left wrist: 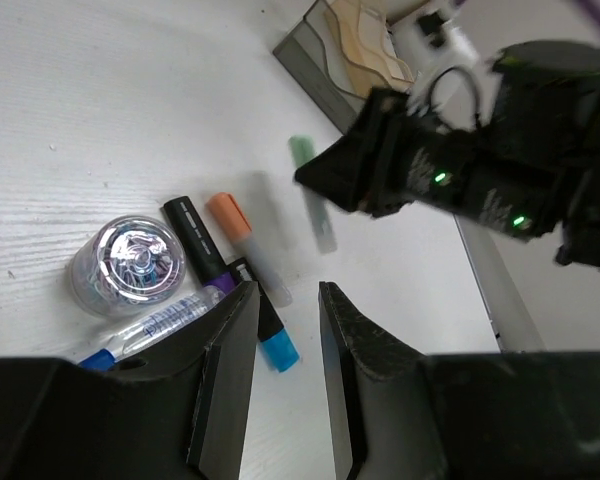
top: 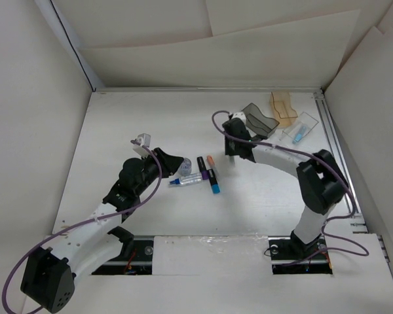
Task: Sort the stationery into containers
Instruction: Pick up the pen from the center of the board, then place the pen in the storage box.
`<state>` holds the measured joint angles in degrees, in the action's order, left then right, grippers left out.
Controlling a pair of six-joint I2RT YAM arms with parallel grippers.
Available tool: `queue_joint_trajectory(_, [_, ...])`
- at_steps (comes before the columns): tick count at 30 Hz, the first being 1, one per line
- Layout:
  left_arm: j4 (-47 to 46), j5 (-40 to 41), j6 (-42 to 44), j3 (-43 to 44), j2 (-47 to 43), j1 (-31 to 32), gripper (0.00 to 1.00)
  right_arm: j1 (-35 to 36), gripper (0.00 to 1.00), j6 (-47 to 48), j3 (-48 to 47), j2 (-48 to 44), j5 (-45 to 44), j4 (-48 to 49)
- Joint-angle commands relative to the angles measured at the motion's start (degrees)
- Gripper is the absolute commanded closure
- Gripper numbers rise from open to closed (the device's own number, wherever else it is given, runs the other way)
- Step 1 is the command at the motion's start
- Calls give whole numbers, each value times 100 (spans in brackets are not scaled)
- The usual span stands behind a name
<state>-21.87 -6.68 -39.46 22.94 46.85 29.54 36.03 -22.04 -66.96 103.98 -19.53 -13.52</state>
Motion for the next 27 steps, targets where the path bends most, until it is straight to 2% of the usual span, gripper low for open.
queue_joint_trajectory(1, [-362, -193, 18, -53, 69, 26, 72, -587, 83, 7, -291, -896, -280, 121])
queue_joint_trajectory(6, [-607, -474, 70, -53, 289, 26, 70, -2124, 82, -423, -441, -1337, -349, 270])
queue_joint_trajectory(7, [-608, -527, 70, -53, 290, 26, 70, -2631, 82, -519, -519, -1276, -472, 323])
queue_joint_trajectory(11, [-678, -589, 123, 0, 290, 26, 69, -3644, 82, -915, -800, -820, -473, 490])
queue_joint_trajectory(14, [-678, -589, 123, 0, 290, 26, 69, -4067, 82, -1073, -1169, -310, -420, 491])
queue_joint_trajectory(20, [-678, -589, 123, 0, 342, 78, 67, -4183, 79, -1022, -1846, 394, -877, 306])
queue_joint_trajectory(25, [-678, -537, 123, 0, 404, 78, 67, -4245, 75, -1021, -1733, 447, -798, 253])
queue_joint_trajectory(27, [-731, -536, 123, 0, 404, 78, 67, -4245, 69, -1074, -1592, 386, -798, 332])
